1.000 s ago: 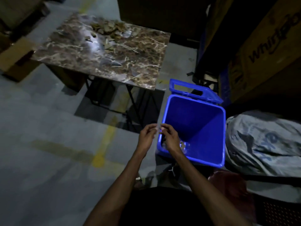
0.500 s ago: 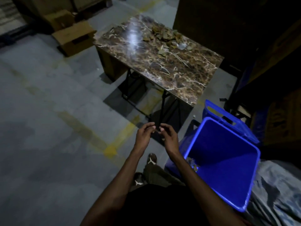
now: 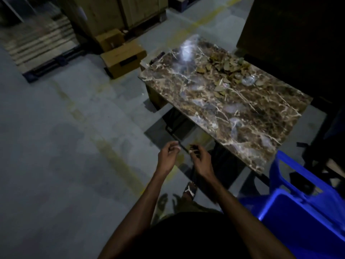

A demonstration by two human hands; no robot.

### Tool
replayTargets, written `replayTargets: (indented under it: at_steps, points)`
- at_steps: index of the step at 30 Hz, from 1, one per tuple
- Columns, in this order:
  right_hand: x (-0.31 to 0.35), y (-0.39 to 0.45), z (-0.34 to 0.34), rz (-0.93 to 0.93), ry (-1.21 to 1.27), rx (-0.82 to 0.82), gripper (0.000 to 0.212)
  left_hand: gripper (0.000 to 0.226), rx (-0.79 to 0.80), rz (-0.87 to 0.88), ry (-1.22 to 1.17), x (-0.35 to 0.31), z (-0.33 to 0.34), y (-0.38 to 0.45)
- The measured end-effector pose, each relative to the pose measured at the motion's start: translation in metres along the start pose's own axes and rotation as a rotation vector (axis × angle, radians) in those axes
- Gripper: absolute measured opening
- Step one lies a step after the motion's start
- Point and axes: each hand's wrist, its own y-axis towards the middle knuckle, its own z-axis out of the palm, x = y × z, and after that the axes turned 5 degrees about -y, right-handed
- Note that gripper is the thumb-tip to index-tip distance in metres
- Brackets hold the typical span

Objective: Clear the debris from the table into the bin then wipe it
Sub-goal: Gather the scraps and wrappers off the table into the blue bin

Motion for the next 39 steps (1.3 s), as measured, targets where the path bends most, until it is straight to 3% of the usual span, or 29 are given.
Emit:
replayTargets:
  at_steps: [9, 14, 20, 30, 35, 37, 39]
  points:
    - [0.015, 0.119, -0.036, 0.041, 0.109, -0.085, 0.018, 0.023, 0.093, 0.032, 0.006, -0.064, 0.048, 0.112]
    - [0.005, 0.164, -0.048, 0.164, 0.172, -0.199, 0.018, 0.014, 0.189, 0.015, 0.008, -0.082, 0.074, 0.174]
    - [0.003, 0.218, -0.050, 0.339, 0.267, -0.310, 0.023, 0.019, 0.351, -0.043, 0.026, -0.100, 0.103, 0.248]
    - [0.017, 0.340, -0.031, 0.513, 0.229, -0.564, 0.020, 0.028, 0.595, -0.179, -0.006, -0.129, 0.122, 0.398]
    - [0.004, 0.369, -0.008, 0.710, 0.193, -0.622, 0.036, 0.027, 0.595, -0.202, 0.069, -0.122, 0.122, 0.459]
    - [-0.006, 0.379, -0.009, 0.803, 0.022, -0.616, 0.051, 0.035, 0.595, -0.210, 0.080, -0.119, 0.126, 0.482]
    - [-0.015, 0.395, -0.014, 0.842, -0.083, -0.652, 0.051, 0.045, 0.556, -0.183, 0.151, -0.119, 0.133, 0.505]
